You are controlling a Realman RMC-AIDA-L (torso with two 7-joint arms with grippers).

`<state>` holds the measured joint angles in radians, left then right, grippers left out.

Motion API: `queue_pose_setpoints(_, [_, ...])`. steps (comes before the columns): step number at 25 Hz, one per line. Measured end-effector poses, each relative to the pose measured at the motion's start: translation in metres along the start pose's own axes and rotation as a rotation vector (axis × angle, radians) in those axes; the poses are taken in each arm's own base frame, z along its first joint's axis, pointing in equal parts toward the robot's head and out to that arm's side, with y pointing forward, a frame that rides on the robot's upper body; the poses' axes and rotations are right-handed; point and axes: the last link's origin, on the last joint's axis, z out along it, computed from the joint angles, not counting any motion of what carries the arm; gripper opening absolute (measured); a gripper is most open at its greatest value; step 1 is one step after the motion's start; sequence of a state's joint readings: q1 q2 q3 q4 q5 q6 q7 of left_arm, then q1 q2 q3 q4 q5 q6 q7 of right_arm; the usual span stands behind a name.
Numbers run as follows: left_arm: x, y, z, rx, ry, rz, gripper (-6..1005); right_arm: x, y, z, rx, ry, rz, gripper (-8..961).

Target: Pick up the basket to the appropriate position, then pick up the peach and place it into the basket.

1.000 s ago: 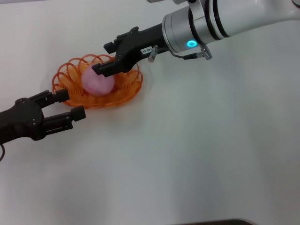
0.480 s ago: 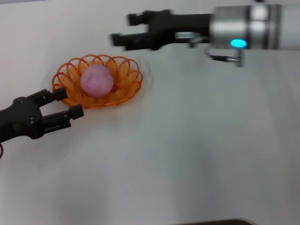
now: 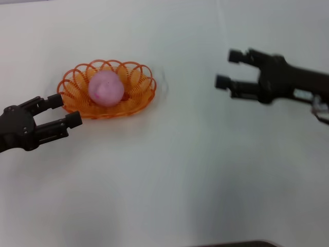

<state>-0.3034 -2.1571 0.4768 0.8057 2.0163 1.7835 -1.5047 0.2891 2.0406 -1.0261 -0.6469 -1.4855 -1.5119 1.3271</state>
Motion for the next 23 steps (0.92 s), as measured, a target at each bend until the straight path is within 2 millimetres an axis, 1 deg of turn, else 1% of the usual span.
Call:
queue_pose_setpoints(3, [0.0, 0.0, 0.0, 0.003, -0.002, 0.003, 886, 0.014, 0.004, -0.008, -0.013, 0.045, -0.001, 934])
queue_pose_setpoints(5, [-0.001, -0.001, -0.001, 0.005, -0.003, 0.008, 886, 0.02, 0.007, -0.007, -0.036, 0.098, -0.009, 932])
queue_pose_setpoints(8, [-0.002, 0.0, -0.002, 0.009, -0.004, 0.011, 886, 0.025, 0.009, -0.004, -0.058, 0.146, -0.013, 930])
queue_pose_setpoints(23, [-0.005, 0.001, -0.004, 0.014, -0.004, 0.003, 886, 0.021, 0.007, 0.001, -0.07, 0.153, -0.02, 930])
